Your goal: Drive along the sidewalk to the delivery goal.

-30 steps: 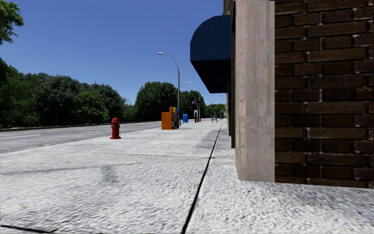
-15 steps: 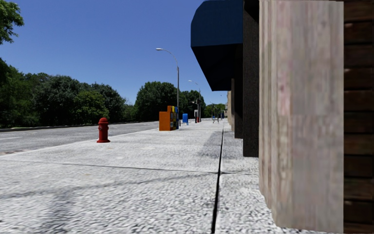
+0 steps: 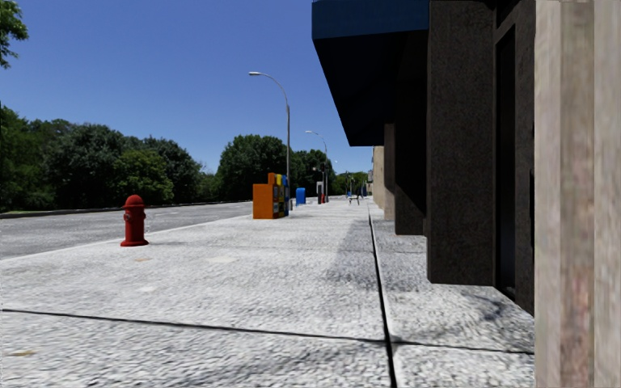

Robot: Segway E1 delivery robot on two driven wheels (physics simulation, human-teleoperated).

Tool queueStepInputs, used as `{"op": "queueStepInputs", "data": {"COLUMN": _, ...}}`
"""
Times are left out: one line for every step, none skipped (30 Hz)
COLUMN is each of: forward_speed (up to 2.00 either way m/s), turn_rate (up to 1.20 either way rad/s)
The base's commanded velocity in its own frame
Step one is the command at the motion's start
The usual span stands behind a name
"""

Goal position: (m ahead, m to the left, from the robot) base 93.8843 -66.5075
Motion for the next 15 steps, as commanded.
{"op": "queueStepInputs", "data": {"forward_speed": 2.00, "turn_rate": -0.51}}
{"op": "queueStepInputs", "data": {"forward_speed": 2.00, "turn_rate": -0.51}}
{"op": "queueStepInputs", "data": {"forward_speed": 2.00, "turn_rate": -0.51}}
{"op": "queueStepInputs", "data": {"forward_speed": 2.00, "turn_rate": -0.51}}
{"op": "queueStepInputs", "data": {"forward_speed": 2.00, "turn_rate": -0.51}}
{"op": "queueStepInputs", "data": {"forward_speed": 2.00, "turn_rate": -0.51}}
{"op": "queueStepInputs", "data": {"forward_speed": 2.00, "turn_rate": -0.51}}
{"op": "queueStepInputs", "data": {"forward_speed": 2.00, "turn_rate": -0.51}}
{"op": "queueStepInputs", "data": {"forward_speed": 2.00, "turn_rate": -0.51}}
{"op": "queueStepInputs", "data": {"forward_speed": 2.00, "turn_rate": -0.51}}
{"op": "queueStepInputs", "data": {"forward_speed": 2.00, "turn_rate": -0.51}}
{"op": "queueStepInputs", "data": {"forward_speed": 2.00, "turn_rate": -0.35}}
{"op": "queueStepInputs", "data": {"forward_speed": 2.00, "turn_rate": 0.00}}
{"op": "queueStepInputs", "data": {"forward_speed": 2.00, "turn_rate": 0.00}}
{"op": "queueStepInputs", "data": {"forward_speed": 2.00, "turn_rate": 0.00}}
